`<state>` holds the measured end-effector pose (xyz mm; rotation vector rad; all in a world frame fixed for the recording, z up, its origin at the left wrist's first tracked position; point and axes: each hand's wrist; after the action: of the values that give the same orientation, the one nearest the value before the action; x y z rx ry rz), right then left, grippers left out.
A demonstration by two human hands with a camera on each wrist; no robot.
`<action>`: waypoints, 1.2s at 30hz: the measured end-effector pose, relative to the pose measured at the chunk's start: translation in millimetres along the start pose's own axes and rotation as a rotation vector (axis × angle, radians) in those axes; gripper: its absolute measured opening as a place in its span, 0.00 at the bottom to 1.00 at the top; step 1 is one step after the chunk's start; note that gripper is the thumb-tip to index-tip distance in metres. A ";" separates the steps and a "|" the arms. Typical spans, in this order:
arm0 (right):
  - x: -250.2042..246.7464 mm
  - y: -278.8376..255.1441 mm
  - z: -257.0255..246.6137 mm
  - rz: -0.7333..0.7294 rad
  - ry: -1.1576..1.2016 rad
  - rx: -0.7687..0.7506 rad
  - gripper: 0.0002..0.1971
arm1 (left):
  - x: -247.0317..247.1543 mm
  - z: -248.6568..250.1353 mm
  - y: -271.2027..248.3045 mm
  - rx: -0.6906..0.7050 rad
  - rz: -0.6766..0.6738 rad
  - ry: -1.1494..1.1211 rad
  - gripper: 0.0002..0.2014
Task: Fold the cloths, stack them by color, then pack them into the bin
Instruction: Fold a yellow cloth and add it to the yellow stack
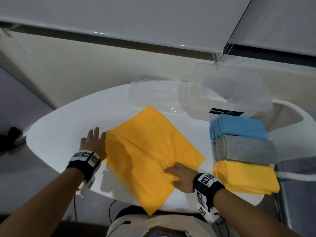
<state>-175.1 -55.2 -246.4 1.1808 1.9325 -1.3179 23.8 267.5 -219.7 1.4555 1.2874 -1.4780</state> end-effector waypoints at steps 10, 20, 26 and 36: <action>-28.5 -5.3 59.2 0.027 -0.258 -0.063 0.38 | 46.7 75.0 -139.5 0.450 -0.207 -0.191 0.30; -22.6 -16.6 71.4 0.035 -0.144 -0.114 0.31 | 48.8 76.9 -152.1 0.306 -0.112 -0.198 0.36; -20.7 -13.6 79.5 0.111 -0.138 -0.153 0.12 | 71.1 67.9 -184.7 0.243 0.002 -0.228 0.22; -28.7 -19.2 79.9 0.137 0.092 -0.162 0.12 | 57.6 62.9 -186.4 -0.170 -0.016 -0.664 0.05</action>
<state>-182.3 -141.9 -246.3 1.2868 1.9432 -1.0328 -179.0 268.4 -250.0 0.7411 0.9722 -1.6241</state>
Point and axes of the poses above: each hand's wrist, its own y-axis towards the middle knuckle, its own x-axis out of the palm, z = x × y, and after that the axes turned 14 degrees about z, right-handed
